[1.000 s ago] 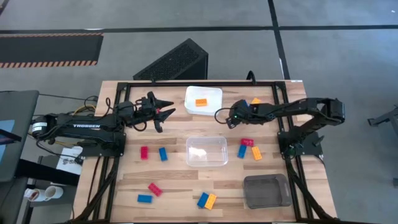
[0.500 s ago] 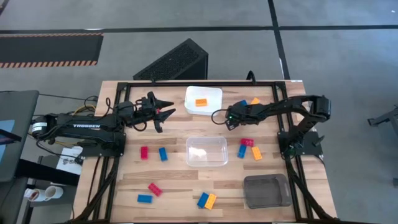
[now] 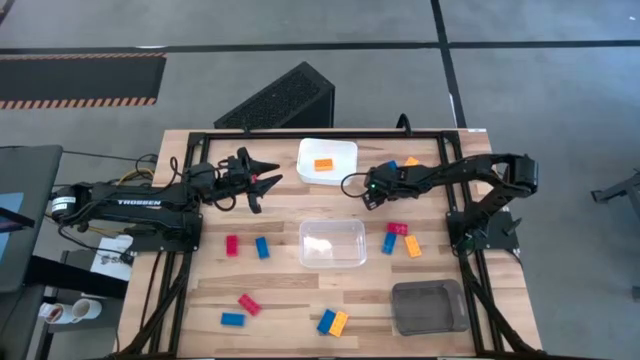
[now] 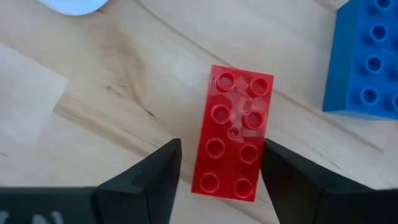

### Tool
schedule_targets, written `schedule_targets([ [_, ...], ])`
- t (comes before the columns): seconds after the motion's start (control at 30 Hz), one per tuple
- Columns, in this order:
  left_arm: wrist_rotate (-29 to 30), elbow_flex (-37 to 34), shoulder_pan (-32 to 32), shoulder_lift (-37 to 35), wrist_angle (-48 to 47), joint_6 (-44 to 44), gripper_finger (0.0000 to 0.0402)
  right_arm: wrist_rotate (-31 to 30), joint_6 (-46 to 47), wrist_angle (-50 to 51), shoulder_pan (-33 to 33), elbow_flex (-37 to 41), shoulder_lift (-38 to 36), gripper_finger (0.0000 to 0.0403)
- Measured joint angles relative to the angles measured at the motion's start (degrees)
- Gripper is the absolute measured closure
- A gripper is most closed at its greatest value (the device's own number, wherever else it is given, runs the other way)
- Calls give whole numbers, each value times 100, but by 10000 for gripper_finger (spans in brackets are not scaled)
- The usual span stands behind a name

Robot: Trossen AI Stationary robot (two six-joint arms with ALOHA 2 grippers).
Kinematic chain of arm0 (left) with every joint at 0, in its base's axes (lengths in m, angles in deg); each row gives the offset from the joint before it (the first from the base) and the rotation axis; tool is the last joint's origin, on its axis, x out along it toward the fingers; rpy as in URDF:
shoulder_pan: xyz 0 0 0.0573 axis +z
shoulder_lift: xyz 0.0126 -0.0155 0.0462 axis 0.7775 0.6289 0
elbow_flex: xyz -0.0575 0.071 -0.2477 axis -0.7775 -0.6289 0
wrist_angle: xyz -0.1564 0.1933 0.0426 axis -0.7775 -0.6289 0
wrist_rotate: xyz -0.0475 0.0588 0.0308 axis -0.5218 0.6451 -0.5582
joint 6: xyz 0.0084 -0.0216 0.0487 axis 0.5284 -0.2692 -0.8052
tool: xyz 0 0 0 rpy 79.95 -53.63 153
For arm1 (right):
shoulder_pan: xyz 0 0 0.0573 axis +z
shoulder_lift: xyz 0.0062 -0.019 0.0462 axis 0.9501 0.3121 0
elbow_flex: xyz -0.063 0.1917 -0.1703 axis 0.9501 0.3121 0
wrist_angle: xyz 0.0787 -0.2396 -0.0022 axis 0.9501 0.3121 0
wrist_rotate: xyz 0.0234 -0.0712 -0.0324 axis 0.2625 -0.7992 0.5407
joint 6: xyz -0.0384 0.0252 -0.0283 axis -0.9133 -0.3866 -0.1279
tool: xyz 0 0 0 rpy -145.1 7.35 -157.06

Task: Sort & place blocks by color
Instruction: Put the red game piece into the black bin

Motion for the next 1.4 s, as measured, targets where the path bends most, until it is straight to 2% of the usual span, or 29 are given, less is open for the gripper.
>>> schedule_targets([
  [0.1,-22,0,-1,0,0,4,260,0,27,57,49,0,0,209],
  [0.23,-31,0,-1,0,0,10,260,-36,-168,47,181,-13,-17,287],
  [0.27,-31,0,0,0,0,11,260,-28,-221,48,227,-13,-27,293],
  [0.4,-31,0,-1,0,0,19,260,211,-314,194,530,-4,-348,293],
  [0.57,-28,0,1,0,0,14,260,228,-8,559,1215,-4,-1227,293],
  [0.7,-28,0,-1,0,2,17,260,320,108,819,2092,-4,-2015,293],
  [0.87,-28,0,-1,0,2,20,260,592,-40,887,3632,-4,-2679,293],
  [1.13,-26,2,-1,0,2,63,260,669,2119,1333,5462,-7,-3052,293],
  [1.4,-9,2,-1,0,6,65,260,1235,3536,1122,6526,-7,-2718,293],
])
